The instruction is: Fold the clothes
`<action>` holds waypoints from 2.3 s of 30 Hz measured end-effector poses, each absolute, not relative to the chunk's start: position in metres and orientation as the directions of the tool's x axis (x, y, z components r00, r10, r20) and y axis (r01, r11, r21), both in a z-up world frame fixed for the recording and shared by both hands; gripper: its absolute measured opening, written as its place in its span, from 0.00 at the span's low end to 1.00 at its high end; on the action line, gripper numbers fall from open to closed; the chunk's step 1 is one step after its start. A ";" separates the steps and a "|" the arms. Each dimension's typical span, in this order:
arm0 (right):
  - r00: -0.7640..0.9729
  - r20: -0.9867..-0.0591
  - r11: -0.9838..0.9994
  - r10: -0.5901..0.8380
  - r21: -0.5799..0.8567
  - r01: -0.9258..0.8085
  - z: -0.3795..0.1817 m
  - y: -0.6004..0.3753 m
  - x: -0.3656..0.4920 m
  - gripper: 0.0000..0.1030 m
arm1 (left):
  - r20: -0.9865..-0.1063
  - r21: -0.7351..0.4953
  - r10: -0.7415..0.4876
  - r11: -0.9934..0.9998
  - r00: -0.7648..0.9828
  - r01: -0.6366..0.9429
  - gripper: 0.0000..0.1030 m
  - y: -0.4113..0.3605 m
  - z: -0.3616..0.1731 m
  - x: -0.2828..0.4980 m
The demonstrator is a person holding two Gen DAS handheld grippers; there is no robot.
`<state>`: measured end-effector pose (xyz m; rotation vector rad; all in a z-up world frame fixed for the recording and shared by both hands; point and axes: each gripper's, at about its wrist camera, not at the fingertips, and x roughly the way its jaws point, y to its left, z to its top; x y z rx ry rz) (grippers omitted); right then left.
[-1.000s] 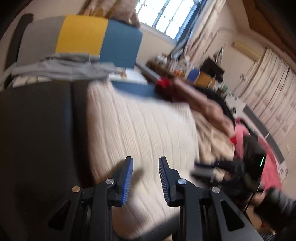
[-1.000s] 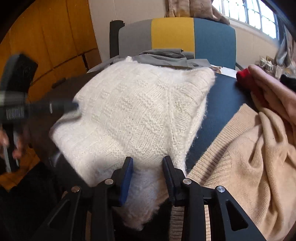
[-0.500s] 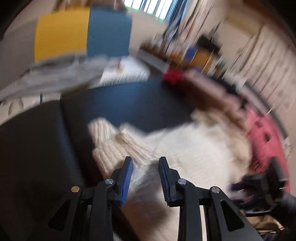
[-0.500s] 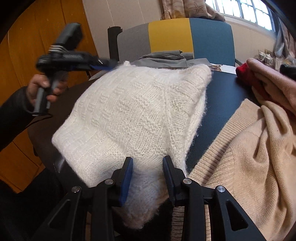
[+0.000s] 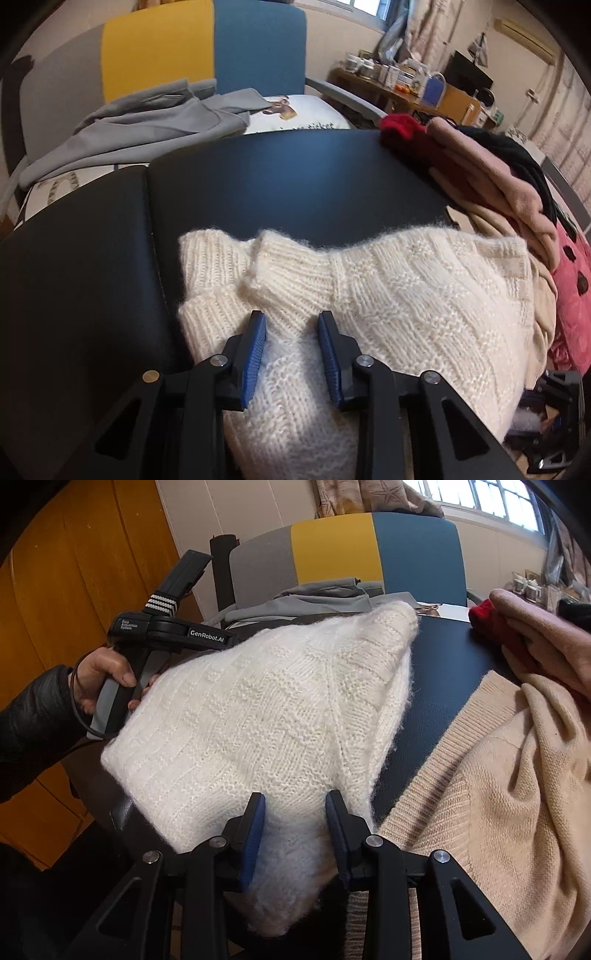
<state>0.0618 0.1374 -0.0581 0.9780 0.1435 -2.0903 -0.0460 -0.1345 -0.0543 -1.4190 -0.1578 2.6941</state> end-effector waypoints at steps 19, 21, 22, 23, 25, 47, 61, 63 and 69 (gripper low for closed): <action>-0.360 -0.491 -0.596 -0.794 0.511 0.619 0.010 0.174 0.034 1.00 | -0.656 -0.523 0.360 -0.850 -0.663 0.056 0.40 -0.207 -0.049 0.076; -0.322 -0.481 -0.575 -0.815 0.603 0.553 0.002 0.182 0.010 1.00 | -0.643 -0.578 0.403 -0.813 -0.651 0.068 0.42 -0.211 -0.055 0.083; -0.303 -0.491 -0.573 -0.817 0.634 0.519 -0.004 0.183 -0.002 1.00 | -0.627 -0.604 0.424 -0.795 -0.654 0.063 0.45 -0.213 -0.058 0.085; -0.265 -0.493 -0.556 -0.829 0.671 0.491 -0.014 0.183 -0.014 1.00 | -0.617 -0.617 0.435 -0.785 -0.656 0.060 0.48 -0.214 -0.062 0.085; -0.240 -0.507 -0.559 -0.828 0.705 0.437 -0.031 0.182 -0.034 1.00 | -0.617 -0.622 0.438 -0.780 -0.653 0.065 0.57 -0.216 -0.067 0.085; -0.063 -0.637 -0.545 -0.768 0.600 0.586 -0.070 0.091 -0.073 0.93 | -0.550 -0.728 0.602 -0.685 -0.578 -0.020 0.55 -0.194 -0.093 0.043; 0.030 -0.647 -0.430 -0.762 0.539 0.724 -0.035 -0.009 -0.032 0.48 | -0.514 -0.606 0.302 -0.791 -0.803 0.090 0.42 -0.241 -0.024 0.178; 0.104 -0.624 -0.356 -0.774 0.565 0.744 -0.035 -0.050 -0.022 0.48 | -0.499 -0.574 0.220 -0.809 -0.838 0.129 0.42 -0.265 -0.008 0.208; 0.287 -0.561 -0.113 -0.776 0.572 0.813 -0.007 -0.219 0.019 0.48 | -0.449 -0.494 -0.084 -0.806 -0.890 0.325 0.42 -0.362 0.033 0.299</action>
